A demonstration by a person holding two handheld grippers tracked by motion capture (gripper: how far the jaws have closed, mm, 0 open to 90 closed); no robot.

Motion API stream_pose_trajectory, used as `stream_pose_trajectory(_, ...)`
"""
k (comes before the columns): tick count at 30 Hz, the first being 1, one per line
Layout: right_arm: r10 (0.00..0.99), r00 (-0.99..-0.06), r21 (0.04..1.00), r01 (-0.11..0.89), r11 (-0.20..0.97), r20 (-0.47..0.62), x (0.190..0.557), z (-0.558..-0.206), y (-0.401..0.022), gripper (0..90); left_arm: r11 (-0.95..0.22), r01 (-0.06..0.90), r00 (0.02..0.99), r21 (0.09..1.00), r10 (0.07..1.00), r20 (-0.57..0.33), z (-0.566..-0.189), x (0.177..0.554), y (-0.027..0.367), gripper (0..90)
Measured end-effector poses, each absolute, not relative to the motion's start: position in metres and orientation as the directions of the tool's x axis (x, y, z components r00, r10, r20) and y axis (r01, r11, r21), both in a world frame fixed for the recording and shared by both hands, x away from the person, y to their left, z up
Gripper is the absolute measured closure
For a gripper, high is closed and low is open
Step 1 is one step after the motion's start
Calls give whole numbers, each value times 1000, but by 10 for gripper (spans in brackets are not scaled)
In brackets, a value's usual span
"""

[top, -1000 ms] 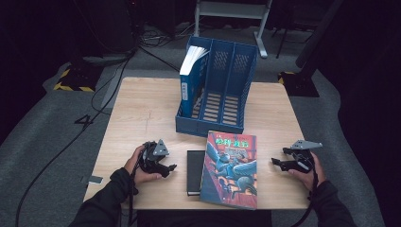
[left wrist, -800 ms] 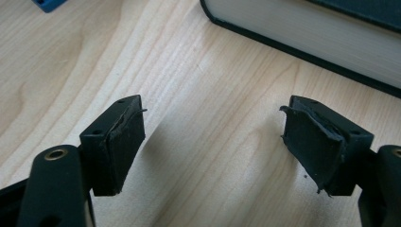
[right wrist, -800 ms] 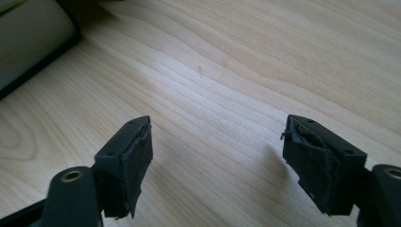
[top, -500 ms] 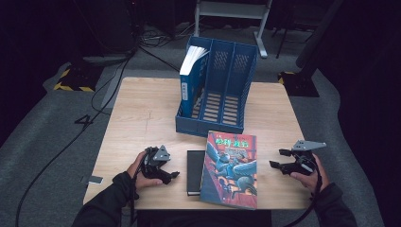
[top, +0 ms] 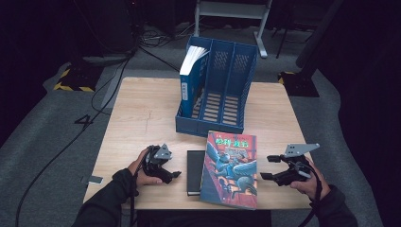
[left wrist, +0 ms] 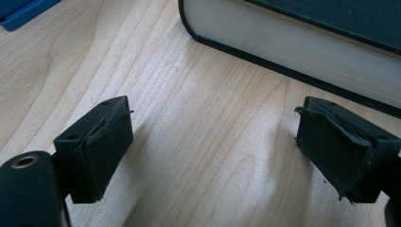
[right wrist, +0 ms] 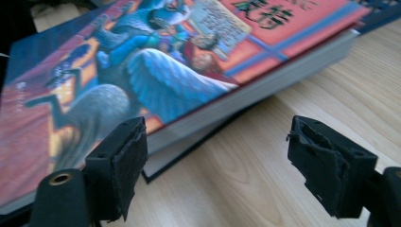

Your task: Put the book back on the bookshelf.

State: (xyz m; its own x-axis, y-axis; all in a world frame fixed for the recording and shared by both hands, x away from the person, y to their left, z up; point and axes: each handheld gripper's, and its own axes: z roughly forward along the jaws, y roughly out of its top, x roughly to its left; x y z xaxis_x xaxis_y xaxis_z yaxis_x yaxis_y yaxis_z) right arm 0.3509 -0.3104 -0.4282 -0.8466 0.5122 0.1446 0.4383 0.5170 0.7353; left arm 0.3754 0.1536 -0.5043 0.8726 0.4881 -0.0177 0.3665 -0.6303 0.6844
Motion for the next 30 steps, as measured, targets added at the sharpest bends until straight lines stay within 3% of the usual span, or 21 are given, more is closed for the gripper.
stream_pose_trajectory(9,452,-875,702,431,566,173,342,-423,-284,218,-631,369,871,683,490,-18,-504,375,153,120)
stream_pose_trajectory(21,461,-858,614,493,616,227,349,-434,-275,200,-632,364,874,684,485,-17,-504,376,153,121)
stream_pose_trajectory(30,452,-872,610,465,642,189,347,-430,-271,194,-631,366,874,683,486,-20,-504,376,153,121)
